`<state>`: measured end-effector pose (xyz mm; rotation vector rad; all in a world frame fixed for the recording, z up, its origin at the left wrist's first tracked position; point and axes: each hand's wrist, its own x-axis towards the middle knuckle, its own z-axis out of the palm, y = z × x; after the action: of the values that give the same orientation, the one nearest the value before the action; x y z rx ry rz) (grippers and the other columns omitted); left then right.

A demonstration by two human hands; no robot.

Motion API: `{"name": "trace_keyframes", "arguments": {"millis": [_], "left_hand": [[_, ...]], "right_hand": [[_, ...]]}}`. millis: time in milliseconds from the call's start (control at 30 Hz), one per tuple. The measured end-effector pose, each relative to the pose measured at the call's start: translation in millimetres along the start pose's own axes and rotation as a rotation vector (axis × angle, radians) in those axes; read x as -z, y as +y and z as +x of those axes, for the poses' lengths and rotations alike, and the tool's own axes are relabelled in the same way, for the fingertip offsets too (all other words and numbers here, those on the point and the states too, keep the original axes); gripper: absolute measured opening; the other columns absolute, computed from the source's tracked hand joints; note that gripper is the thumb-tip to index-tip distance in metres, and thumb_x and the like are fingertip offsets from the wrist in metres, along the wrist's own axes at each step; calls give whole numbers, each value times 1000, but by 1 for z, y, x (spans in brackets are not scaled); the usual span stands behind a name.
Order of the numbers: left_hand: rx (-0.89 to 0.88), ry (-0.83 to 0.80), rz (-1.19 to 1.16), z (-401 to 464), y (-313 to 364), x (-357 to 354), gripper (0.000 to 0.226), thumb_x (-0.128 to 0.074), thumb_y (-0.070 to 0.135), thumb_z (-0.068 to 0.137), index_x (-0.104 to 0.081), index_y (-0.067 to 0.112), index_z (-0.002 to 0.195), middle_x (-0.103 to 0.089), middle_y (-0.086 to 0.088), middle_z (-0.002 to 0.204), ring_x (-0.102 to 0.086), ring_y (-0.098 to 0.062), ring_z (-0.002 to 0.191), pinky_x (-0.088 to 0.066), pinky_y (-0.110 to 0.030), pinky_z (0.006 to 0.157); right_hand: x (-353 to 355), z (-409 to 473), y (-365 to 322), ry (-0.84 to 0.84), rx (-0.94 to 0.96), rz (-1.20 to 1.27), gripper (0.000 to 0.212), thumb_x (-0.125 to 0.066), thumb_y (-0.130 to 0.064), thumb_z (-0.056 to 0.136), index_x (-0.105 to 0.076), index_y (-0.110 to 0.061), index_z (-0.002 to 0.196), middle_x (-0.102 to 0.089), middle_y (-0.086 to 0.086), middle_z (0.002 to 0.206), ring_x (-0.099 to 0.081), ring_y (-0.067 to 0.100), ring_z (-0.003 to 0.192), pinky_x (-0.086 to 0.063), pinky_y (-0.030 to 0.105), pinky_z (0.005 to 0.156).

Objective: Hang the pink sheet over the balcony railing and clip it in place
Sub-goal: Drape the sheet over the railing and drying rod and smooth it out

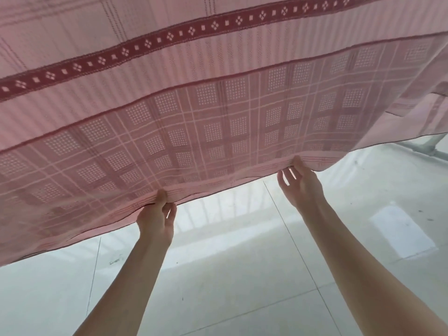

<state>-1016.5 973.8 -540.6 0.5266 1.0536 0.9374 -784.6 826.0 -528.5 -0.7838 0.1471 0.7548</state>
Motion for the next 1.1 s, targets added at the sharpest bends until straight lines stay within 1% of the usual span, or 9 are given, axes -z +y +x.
{"name": "trace_keyframes", "arguments": {"millis": [233,467,633,667,767,867,933,1000,1100], "left_hand": [[-13,106,-4,22,-6,-9,7,-63,11,86,-58,15,83,-62,1,84,-59,-11,73,-48,-25,66],[5,84,34,37,-6,-13,5,-64,18,85,-59,15,85,-65,-1,91,-64,-15,85,-47,-29,77],[77,-56,-71,45,-10,-29,33,-57,27,90,-51,15,119,-54,-3,121,-51,-20,111,-44,-38,92],[96,-75,-88,44,-12,-34,32,-53,27,91,-49,14,120,-52,-4,124,-49,-20,113,-42,-40,96],[146,-143,-208,43,-18,-52,12,-46,19,96,-57,13,97,-57,-3,117,-52,-20,113,-42,-44,93],[121,-134,-239,45,-19,-61,15,-45,12,96,-58,15,89,-61,1,104,-53,-16,116,-44,-38,86],[115,-83,-195,45,-17,-57,14,-50,16,94,-57,15,106,-56,1,115,-49,-18,121,-43,-39,90],[126,-73,-175,46,-17,-51,29,-51,20,93,-50,15,122,-48,-4,132,-43,-22,127,-41,-42,98],[130,-181,-200,44,-25,-50,17,-46,20,96,-53,15,110,-46,-6,136,-42,-23,128,-37,-47,103]], "right_hand": [[-1,30,7,3,-23,-46,4,-58,-17,90,-61,-15,89,-59,-4,88,-58,10,87,-49,24,73],[-1,52,17,-9,-48,-53,5,-58,-18,90,-62,-18,87,-62,-6,91,-58,9,95,-48,26,72],[-2,58,11,41,-77,-3,8,-59,-17,89,-61,-16,96,-56,-2,109,-47,18,111,-47,32,81],[-1,59,11,33,-82,6,11,-59,-17,89,-61,-16,100,-55,0,112,-46,20,112,-47,33,81],[-1,59,11,-2,-95,61,15,-55,-16,92,-58,-13,106,-55,3,117,-46,21,113,-46,34,85],[-2,60,11,-35,-86,139,16,-50,-16,94,-58,-10,107,-62,2,109,-54,18,110,-44,33,86],[1,59,11,-48,-83,178,14,-51,-14,94,-60,-9,102,-67,2,100,-60,16,102,-49,30,78],[4,57,10,-64,-80,205,13,-51,-10,93,-62,-7,99,-72,2,88,-65,16,95,-52,29,74],[8,53,7,-63,-76,218,12,-50,-8,93,-62,-8,95,-74,0,80,-66,14,90,-52,29,74]]}}
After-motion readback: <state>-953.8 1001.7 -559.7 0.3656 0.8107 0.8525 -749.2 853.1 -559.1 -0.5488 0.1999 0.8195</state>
